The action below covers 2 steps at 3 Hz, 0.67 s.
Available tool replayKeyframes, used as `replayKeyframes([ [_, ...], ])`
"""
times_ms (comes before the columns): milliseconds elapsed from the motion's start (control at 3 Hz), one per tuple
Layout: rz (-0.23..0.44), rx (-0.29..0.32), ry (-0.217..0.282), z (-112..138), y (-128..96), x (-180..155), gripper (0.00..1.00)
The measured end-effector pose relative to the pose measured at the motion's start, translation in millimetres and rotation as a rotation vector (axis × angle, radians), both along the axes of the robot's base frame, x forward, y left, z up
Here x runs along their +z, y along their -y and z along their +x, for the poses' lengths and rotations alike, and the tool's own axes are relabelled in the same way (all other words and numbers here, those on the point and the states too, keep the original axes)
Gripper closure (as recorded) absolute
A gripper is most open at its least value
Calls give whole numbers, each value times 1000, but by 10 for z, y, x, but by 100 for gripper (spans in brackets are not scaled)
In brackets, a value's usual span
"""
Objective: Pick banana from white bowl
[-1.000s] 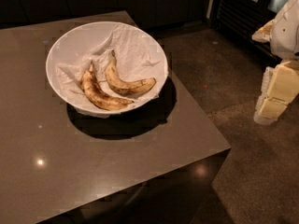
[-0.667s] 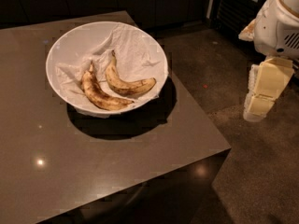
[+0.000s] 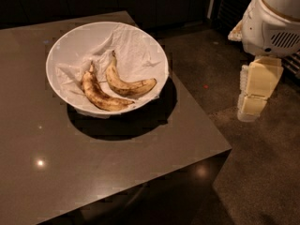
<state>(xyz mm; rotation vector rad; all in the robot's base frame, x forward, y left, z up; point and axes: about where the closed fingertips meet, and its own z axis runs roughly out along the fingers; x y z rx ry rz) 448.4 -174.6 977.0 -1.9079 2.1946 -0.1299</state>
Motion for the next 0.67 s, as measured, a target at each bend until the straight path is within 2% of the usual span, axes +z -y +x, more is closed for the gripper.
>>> replayKeyframes([
  [333,8,-44,19,142,-124,11,0],
  [667,-15,-81,36,355,-381,36,0],
])
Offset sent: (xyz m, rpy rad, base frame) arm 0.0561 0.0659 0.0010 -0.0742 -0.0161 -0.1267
